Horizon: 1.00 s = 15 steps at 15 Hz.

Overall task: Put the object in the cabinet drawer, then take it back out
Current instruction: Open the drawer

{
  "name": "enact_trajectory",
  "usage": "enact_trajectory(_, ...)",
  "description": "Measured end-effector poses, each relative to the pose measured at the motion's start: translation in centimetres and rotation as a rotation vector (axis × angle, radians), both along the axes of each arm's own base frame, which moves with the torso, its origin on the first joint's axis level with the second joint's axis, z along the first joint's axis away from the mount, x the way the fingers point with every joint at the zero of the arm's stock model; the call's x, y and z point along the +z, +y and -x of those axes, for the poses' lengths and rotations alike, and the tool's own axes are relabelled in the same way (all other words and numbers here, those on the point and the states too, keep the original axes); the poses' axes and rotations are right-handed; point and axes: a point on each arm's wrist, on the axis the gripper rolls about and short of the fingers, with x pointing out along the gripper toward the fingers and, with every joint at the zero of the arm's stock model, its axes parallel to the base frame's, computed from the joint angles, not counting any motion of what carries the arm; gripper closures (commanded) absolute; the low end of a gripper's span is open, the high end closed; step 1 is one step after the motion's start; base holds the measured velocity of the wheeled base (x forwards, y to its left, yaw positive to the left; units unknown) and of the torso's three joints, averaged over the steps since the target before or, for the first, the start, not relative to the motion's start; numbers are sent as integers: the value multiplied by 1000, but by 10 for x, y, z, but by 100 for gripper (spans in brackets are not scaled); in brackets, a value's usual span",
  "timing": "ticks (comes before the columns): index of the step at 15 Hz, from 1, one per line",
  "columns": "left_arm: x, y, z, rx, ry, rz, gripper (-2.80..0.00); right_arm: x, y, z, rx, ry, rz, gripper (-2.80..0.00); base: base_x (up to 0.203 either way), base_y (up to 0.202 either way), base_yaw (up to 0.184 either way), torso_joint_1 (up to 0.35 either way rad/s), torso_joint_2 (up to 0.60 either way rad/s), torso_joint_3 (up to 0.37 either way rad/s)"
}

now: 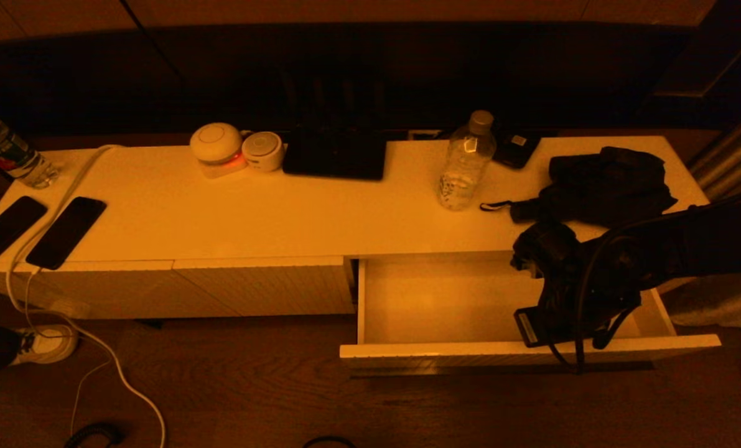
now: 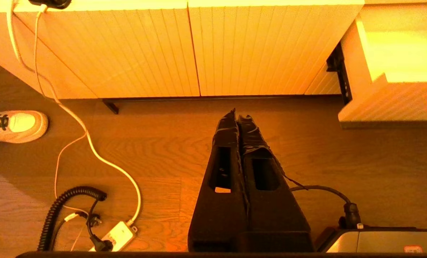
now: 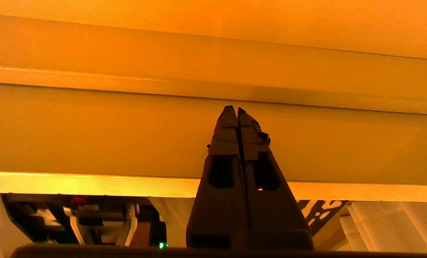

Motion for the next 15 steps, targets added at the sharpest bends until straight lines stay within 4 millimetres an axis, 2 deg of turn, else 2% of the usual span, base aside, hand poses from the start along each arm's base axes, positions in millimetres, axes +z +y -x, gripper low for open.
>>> enact_trajectory(8, 0, 0, 0, 0, 0, 0, 0, -17, -2, 22, -16, 125, -40, 0, 0, 0, 0, 0, 0, 0)
enact_trajectory(15, 0, 0, 0, 0, 0, 0, 0, -9, 1, 27, -8, 80, -58, 0, 0, 0, 0, 0, 0, 0)
